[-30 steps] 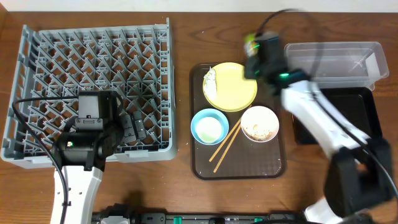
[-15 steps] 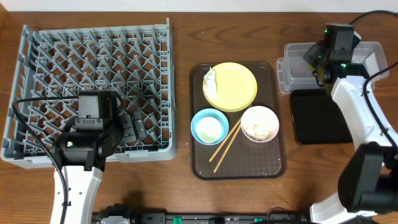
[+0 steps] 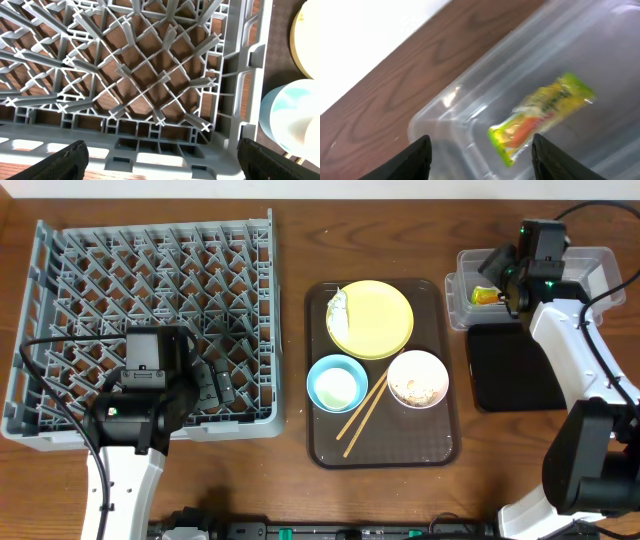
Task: Sort waste into correct bins and load items into the dishwasher rack
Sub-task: 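Carry the wrapper with the right gripper and drop it into the clear bin, then reach the right gripper to the white tissue on the yellow plate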
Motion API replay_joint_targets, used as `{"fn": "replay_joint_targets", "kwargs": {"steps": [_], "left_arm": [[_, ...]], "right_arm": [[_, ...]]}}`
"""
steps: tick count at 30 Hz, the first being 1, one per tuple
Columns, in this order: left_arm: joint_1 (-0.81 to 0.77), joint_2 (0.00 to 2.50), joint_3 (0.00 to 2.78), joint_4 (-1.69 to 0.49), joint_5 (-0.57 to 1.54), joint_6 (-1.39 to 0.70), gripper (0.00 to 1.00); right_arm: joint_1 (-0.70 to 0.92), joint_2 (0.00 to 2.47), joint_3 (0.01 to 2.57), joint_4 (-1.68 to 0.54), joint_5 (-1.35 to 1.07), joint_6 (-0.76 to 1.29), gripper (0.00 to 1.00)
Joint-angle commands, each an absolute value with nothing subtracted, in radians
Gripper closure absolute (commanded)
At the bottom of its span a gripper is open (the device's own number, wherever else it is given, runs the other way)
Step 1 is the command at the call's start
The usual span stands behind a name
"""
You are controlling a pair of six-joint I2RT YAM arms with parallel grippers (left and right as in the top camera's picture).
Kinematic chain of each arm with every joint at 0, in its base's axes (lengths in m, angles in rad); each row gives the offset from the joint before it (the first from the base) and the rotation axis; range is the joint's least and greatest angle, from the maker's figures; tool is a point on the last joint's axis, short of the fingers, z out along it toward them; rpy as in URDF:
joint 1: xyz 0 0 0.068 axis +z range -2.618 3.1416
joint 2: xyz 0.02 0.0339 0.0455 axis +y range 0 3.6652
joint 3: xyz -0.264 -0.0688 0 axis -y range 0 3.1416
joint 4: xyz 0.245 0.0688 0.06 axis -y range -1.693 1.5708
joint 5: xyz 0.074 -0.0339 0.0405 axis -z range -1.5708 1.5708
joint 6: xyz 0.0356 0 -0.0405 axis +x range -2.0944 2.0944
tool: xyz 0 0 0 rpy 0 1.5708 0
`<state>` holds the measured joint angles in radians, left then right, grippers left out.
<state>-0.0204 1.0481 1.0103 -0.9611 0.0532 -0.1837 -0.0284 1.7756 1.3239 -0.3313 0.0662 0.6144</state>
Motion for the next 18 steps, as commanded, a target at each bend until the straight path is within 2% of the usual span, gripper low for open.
{"fn": "replay_joint_targets", "kwargs": {"steps": [1, 3, 9, 14, 18], "left_arm": [[-0.016, 1.05, 1.03, -0.959, 0.057, -0.193, 0.04], [-0.016, 1.05, 1.03, -0.959, 0.057, -0.193, 0.04], [-0.016, 1.05, 1.03, -0.959, 0.057, -0.192, 0.04], [-0.016, 1.051, 1.03, -0.96, 0.057, -0.193, 0.04], [-0.016, 1.051, 1.03, -0.96, 0.057, -0.193, 0.04]], "right_arm": [[0.019, 1.731, 1.322, -0.314, -0.163, 0.45, 0.39], [0.064, 1.734, 1.322, -0.326, -0.24, 0.376, 0.38], [0.252, 1.752, 1.322, -0.355, -0.22, 0.222, 0.36], [0.405, 1.807, 1.322, -0.331, -0.067, 0.22, 0.37], [0.48, 1.876, 1.322, -0.288, -0.049, 0.221, 0.38]]}}
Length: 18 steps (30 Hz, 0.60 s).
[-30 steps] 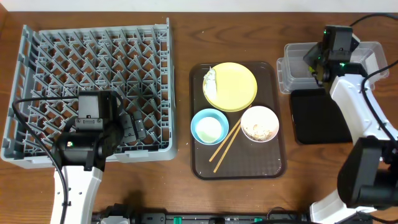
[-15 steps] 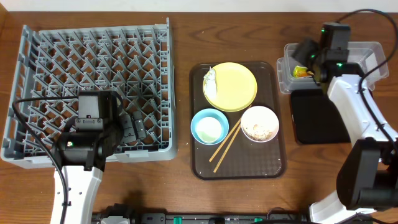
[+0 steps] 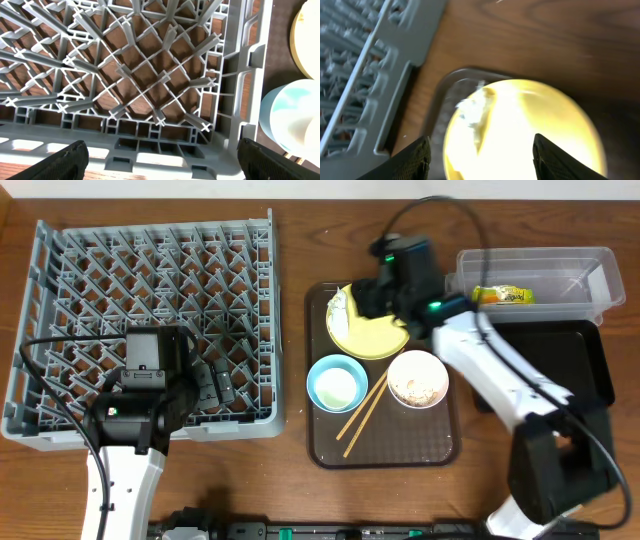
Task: Sort waste into correct bins and load items into the dishwasher rack
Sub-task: 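Reach the right gripper to the white tissue on the yellow plate, then carry the tissue with the right gripper and drop it into the clear bin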
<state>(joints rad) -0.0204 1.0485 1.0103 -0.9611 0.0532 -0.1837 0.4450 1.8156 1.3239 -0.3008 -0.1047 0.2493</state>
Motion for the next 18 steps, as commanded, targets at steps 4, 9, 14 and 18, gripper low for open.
{"fn": "replay_joint_targets", "kwargs": {"steps": [4, 9, 14, 18], "left_arm": [[-0.016, 1.051, 1.03, -0.96, 0.057, -0.193, 0.04], [-0.016, 1.051, 1.03, -0.96, 0.057, -0.193, 0.04], [-0.016, 1.051, 1.03, -0.96, 0.057, -0.193, 0.04], [-0.016, 1.051, 1.03, -0.96, 0.057, -0.193, 0.04]], "right_arm": [[0.516, 1.945, 1.322, -0.259, -0.025, 0.233, 0.42], [0.535, 2.027, 1.322, -0.231, -0.015, 0.267, 0.46], [0.538, 2.063, 1.322, -0.208, -0.013, 0.303, 0.61], [0.54, 2.064, 1.322, -0.198, -0.024, 0.302, 0.76]]}}
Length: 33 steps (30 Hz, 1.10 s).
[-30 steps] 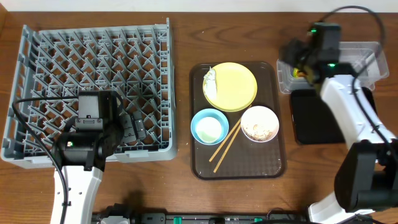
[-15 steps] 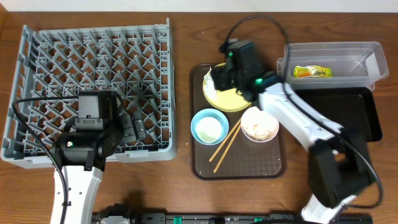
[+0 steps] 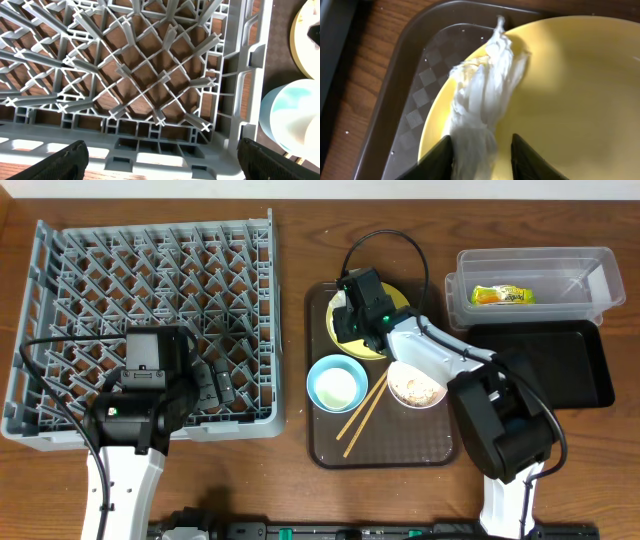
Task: Sort waste into correct bins and load items into the dishwasher rack
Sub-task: 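Carry the tissue with the right gripper and drop it into the clear bin, then move the right gripper to the white rice bowl and grasp its rim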
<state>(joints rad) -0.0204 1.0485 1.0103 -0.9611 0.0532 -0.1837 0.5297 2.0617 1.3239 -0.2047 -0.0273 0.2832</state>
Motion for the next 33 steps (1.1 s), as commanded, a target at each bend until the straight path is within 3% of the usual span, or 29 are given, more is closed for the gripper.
{"fn": "replay_joint_targets", "kwargs": {"steps": [1, 5, 8, 15, 23, 33], "left_arm": [[-0.016, 1.051, 1.03, -0.96, 0.057, -0.193, 0.04], [-0.016, 1.051, 1.03, -0.96, 0.057, -0.193, 0.04], [-0.016, 1.051, 1.03, -0.96, 0.057, -0.193, 0.04], [-0.016, 1.051, 1.03, -0.96, 0.057, -0.192, 0.04], [-0.016, 1.051, 1.03, -0.959, 0.057, -0.193, 0.04], [-0.016, 1.051, 1.03, -0.959, 0.057, -0.193, 0.04]], "right_arm": [[0.54, 2.064, 1.322, -0.2, -0.035, 0.302, 0.8], [0.541, 2.064, 1.322, -0.226, -0.042, 0.303, 0.95], [0.54, 2.064, 1.322, -0.231, -0.041, 0.302, 0.98], [0.479, 1.954, 1.322, -0.24, 0.006, 0.279, 0.96], [0.29, 1.73, 1.322, -0.242, 0.2, 0.281, 0.9], [0.014, 1.748, 1.322, -0.371, 0.245, 0.449, 0.86]]}}
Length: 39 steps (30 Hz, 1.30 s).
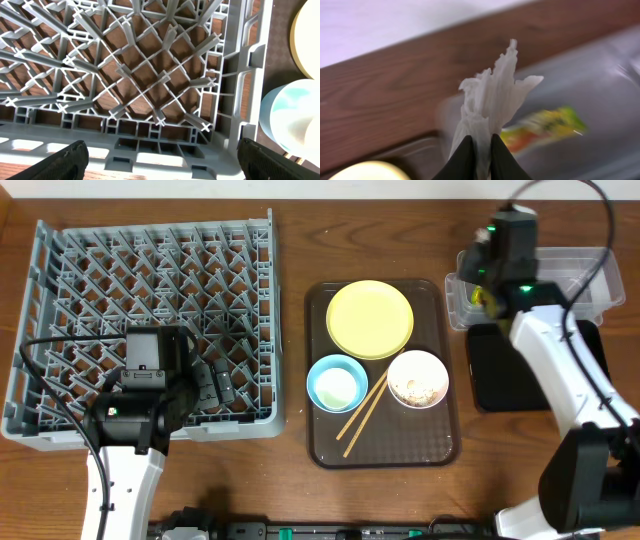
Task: Sort waste into correct bins and load items into the dishwasher rack
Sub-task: 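Move the right gripper to the white rice bowl and grasp its rim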
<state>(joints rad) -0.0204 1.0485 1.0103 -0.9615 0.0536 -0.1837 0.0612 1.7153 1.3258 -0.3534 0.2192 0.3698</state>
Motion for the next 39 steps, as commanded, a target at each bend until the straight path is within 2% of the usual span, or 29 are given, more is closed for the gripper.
{"fn": "replay_joint_targets", "kwargs": {"steps": [1, 4, 5, 6, 8, 11, 15, 21, 27, 31, 36, 39], "left_arm": [[-0.016, 1.051, 1.03, -0.959, 0.057, -0.193, 0.04], [-0.016, 1.051, 1.03, -0.959, 0.057, -0.193, 0.04], [-0.016, 1.051, 1.03, -0.959, 0.057, -0.193, 0.04], [-0.016, 1.051, 1.03, -0.959, 0.057, -0.193, 0.04], [-0.016, 1.051, 1.03, -0.959, 0.057, -0.193, 0.04], [-0.016, 1.051, 1.03, -0.959, 0.057, -0.193, 0.04], [-0.016, 1.051, 1.03, -0.959, 0.057, -0.193, 0.04], [-0.016, 1.051, 1.03, -0.959, 0.057, -0.193, 0.04], [-0.016, 1.051, 1.03, -0.96, 0.057, -0.192, 0.04], [-0.016, 1.051, 1.03, -0.959, 0.057, -0.193, 0.04], [-0.016, 1.051, 1.03, -0.96, 0.057, -0.193, 0.04], [-0.016, 1.051, 1.03, -0.96, 0.057, -0.193, 0.04]], "right_arm": [[0.0, 1.757, 1.322, -0.381, 0.243, 0.459, 0.82], [-0.033, 1.781, 1.322, -0.387, 0.208, 0.457, 0.5], [-0.041, 1.781, 1.322, -0.386, 0.189, 0.455, 0.42], [-0.044, 1.781, 1.322, -0.385, 0.18, 0.454, 0.37], [-0.052, 1.77, 1.322, -0.382, 0.167, 0.427, 0.36], [-0.051, 1.74, 1.322, -0.382, 0.137, 0.396, 0.37], [-0.042, 1.676, 1.322, -0.408, -0.05, 0.291, 0.38], [0.046, 1.6, 1.322, -0.628, -0.351, 0.16, 0.38], [0.227, 1.62, 1.311, -0.891, -0.268, 0.099, 0.39], [0.33, 1.626, 1.265, -0.935, -0.212, 0.099, 0.39], [0.414, 1.626, 1.159, -0.884, -0.205, 0.101, 0.54], [0.435, 1.626, 1.085, -0.813, -0.183, 0.14, 0.58]]}}
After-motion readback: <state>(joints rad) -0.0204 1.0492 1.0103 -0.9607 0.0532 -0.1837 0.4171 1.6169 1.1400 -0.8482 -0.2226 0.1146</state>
